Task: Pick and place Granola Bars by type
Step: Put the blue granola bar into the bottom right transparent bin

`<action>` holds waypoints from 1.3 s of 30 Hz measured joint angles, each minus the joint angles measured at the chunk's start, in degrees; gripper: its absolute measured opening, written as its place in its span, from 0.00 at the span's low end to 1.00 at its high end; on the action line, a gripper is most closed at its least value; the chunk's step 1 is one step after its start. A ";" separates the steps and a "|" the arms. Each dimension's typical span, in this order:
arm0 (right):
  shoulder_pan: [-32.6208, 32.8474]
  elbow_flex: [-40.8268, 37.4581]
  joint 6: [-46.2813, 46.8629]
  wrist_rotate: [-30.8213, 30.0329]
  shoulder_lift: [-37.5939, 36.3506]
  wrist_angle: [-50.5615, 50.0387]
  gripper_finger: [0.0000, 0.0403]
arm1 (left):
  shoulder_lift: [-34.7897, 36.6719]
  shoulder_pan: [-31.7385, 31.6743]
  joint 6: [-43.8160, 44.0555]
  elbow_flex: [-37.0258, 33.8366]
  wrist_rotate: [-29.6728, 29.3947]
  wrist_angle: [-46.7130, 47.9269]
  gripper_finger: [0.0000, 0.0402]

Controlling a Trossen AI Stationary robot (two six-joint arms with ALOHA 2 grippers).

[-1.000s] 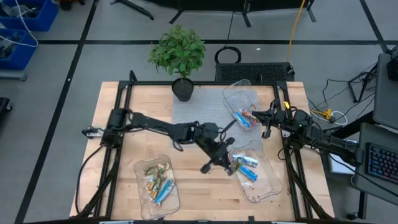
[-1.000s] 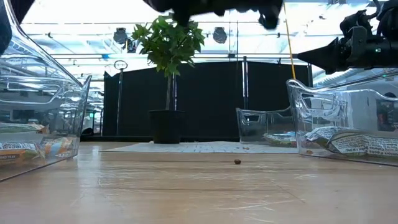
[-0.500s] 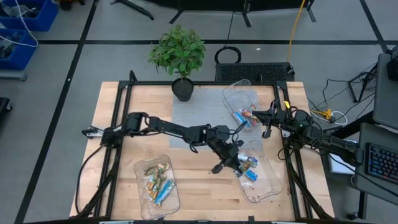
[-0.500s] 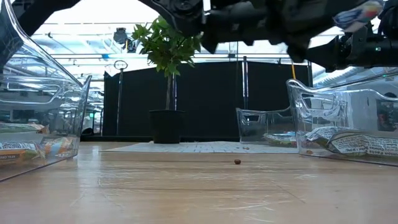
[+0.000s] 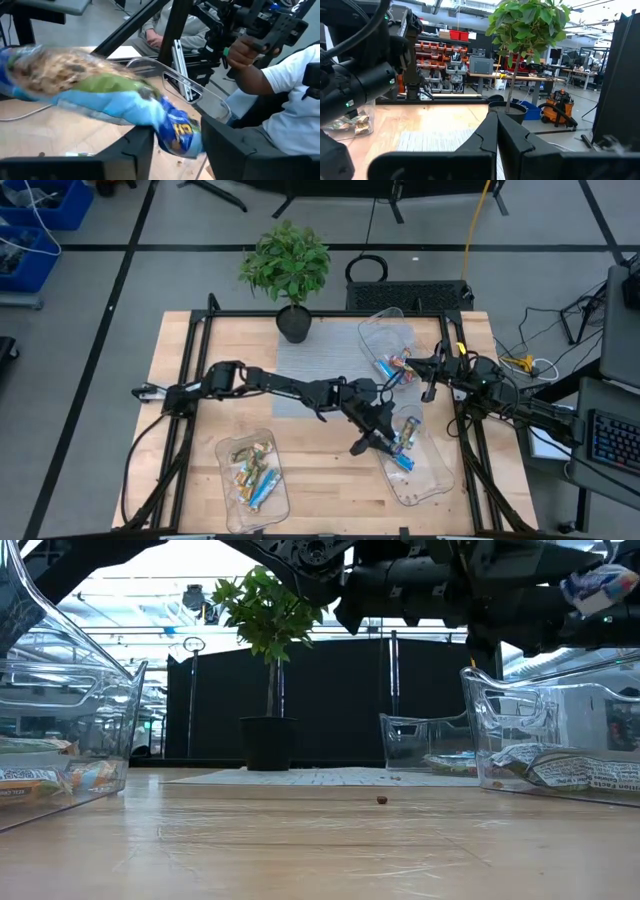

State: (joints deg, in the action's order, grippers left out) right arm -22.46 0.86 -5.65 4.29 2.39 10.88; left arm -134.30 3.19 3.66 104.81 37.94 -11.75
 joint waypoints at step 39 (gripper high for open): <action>-0.02 0.00 0.02 0.02 0.00 0.00 0.00 | 0.22 1.01 2.14 -0.02 -0.69 11.70 0.62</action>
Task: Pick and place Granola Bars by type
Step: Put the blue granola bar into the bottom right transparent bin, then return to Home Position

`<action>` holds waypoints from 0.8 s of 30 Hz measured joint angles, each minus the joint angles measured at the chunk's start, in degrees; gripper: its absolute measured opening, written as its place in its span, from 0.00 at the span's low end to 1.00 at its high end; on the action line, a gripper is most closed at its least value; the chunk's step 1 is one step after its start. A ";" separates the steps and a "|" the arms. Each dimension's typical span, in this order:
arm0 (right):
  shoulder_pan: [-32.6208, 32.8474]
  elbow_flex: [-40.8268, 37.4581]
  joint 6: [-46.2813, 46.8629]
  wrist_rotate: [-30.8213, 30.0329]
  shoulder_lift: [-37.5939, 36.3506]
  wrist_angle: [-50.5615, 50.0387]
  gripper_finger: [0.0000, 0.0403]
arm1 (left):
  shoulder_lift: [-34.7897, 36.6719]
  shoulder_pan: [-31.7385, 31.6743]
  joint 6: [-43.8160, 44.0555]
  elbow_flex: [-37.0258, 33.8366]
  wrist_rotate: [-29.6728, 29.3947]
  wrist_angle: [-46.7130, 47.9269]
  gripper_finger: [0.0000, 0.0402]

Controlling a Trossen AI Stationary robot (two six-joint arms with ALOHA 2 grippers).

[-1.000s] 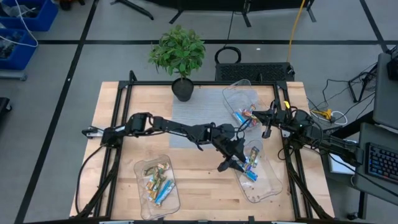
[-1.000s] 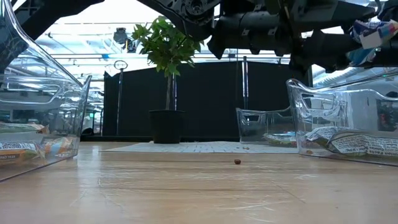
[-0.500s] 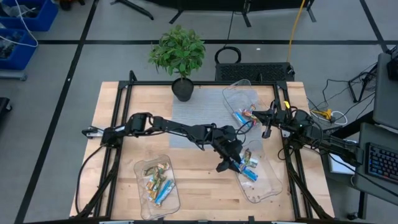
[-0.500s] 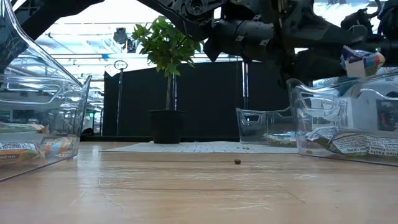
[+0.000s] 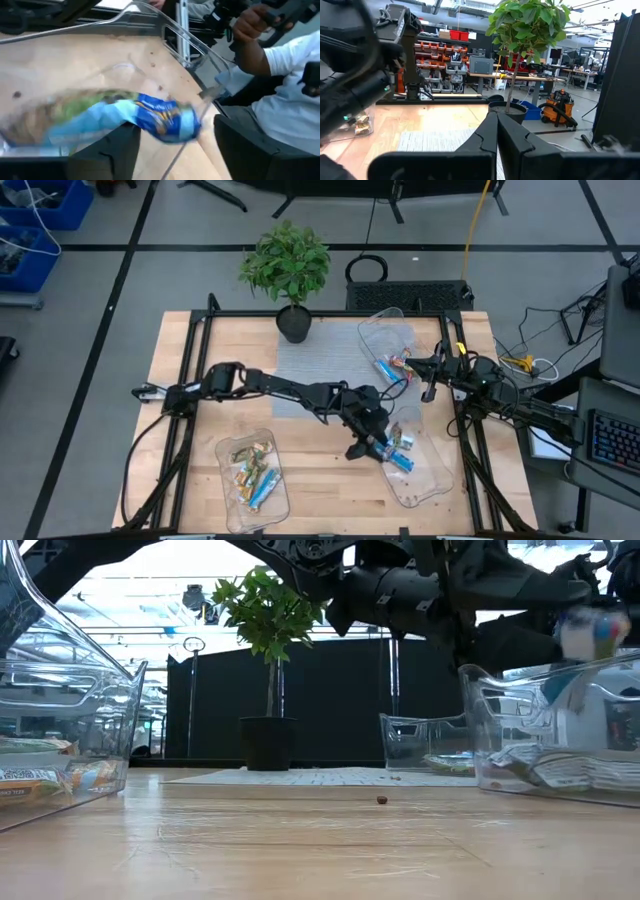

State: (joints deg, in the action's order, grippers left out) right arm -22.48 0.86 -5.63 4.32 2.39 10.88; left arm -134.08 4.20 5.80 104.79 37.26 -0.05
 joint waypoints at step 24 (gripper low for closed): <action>-0.02 0.22 0.05 0.17 -0.05 1.58 0.00 | 18.35 -1.45 -9.03 0.03 -13.04 23.25 0.99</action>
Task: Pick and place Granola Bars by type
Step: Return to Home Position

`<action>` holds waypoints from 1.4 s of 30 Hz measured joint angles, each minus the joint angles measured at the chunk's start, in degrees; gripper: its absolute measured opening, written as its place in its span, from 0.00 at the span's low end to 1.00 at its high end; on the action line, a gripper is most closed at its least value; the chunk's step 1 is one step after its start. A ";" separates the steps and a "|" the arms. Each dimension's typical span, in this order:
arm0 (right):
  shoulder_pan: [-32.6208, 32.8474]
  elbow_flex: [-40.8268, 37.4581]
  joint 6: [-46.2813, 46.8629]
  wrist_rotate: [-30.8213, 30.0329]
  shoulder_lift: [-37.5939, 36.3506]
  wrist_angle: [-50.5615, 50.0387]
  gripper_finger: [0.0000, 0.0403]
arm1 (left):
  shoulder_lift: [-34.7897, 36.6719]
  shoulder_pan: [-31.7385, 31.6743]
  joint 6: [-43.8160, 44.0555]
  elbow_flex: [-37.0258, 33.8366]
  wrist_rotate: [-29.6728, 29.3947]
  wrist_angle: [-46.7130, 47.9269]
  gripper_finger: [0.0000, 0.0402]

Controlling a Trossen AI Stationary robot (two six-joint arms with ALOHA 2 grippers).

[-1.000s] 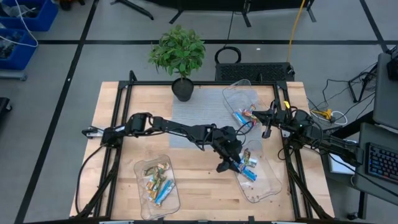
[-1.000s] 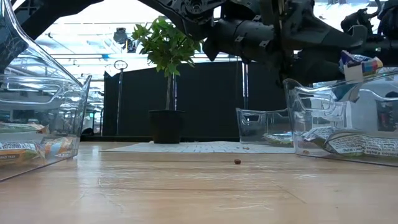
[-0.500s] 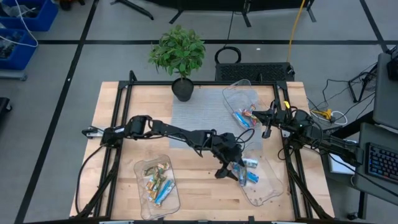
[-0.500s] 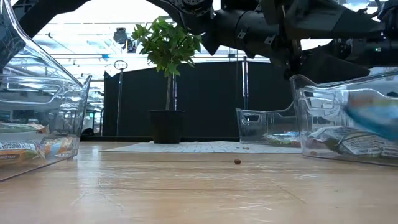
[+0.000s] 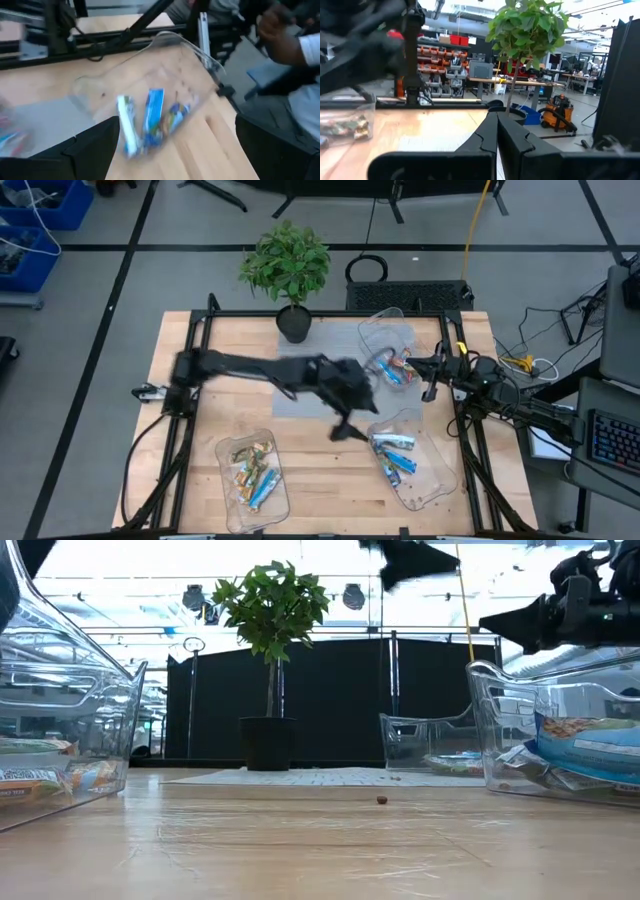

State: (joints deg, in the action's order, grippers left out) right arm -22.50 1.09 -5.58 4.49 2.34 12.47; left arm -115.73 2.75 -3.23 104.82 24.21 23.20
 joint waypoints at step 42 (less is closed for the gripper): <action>0.09 7.88 7.85 10.59 -1.48 -10.40 0.00 | 91.56 -15.15 3.77 -104.23 -16.31 -51.28 0.99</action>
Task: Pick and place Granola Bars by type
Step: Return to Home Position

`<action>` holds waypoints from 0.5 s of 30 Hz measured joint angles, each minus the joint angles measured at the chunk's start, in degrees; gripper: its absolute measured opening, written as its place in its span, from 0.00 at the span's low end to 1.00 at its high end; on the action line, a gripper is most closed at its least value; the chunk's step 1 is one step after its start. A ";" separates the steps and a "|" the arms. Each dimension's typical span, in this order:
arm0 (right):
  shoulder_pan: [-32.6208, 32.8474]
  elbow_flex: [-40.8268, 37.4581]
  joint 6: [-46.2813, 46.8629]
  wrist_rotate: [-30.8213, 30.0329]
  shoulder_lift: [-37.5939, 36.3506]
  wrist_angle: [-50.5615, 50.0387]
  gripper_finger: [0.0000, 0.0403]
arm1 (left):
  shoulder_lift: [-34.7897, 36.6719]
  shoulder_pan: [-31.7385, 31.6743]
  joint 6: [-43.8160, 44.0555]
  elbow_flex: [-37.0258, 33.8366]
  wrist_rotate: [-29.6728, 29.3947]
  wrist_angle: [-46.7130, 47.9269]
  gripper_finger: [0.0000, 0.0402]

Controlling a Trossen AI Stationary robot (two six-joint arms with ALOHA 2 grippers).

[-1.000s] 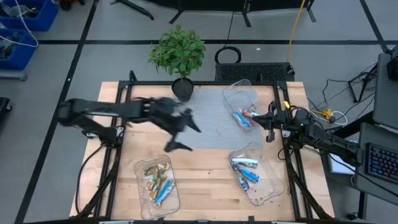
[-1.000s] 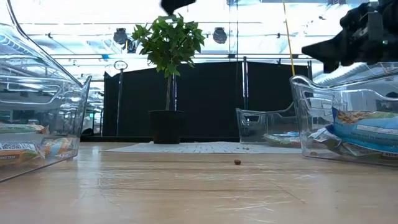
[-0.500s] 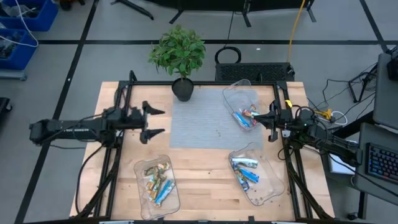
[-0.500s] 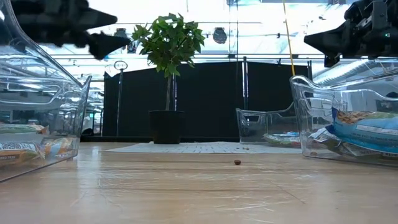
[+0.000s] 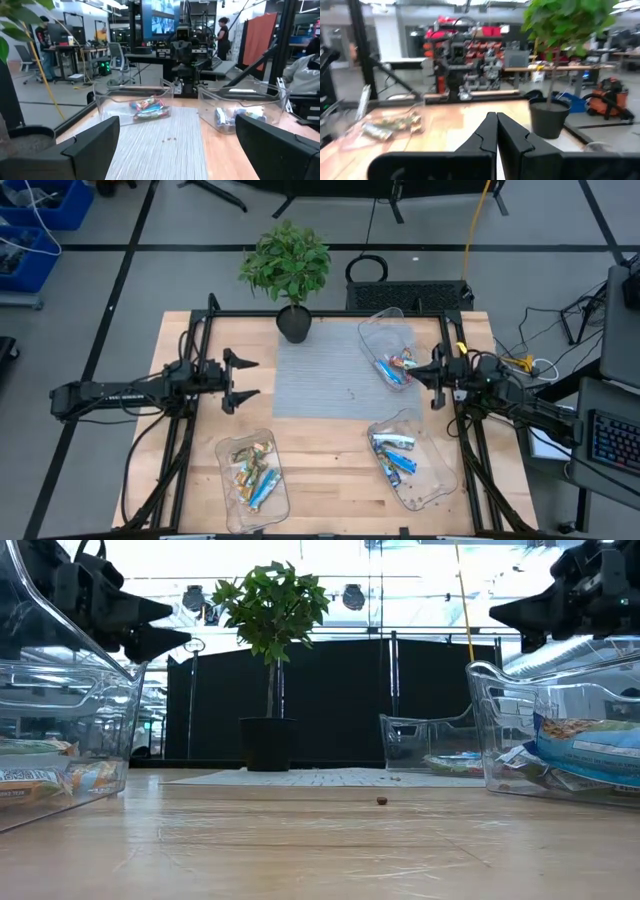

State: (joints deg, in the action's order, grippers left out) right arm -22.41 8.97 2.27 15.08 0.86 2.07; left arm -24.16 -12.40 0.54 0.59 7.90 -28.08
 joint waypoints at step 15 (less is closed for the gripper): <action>0.02 -5.20 1.06 4.70 0.02 8.35 0.00 | 1.76 -0.01 -2.39 -0.02 -0.49 3.50 0.99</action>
State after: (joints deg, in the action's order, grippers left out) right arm -22.39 3.77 3.33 19.78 0.88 10.42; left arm -22.40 -12.41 -1.85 0.58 7.41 -24.58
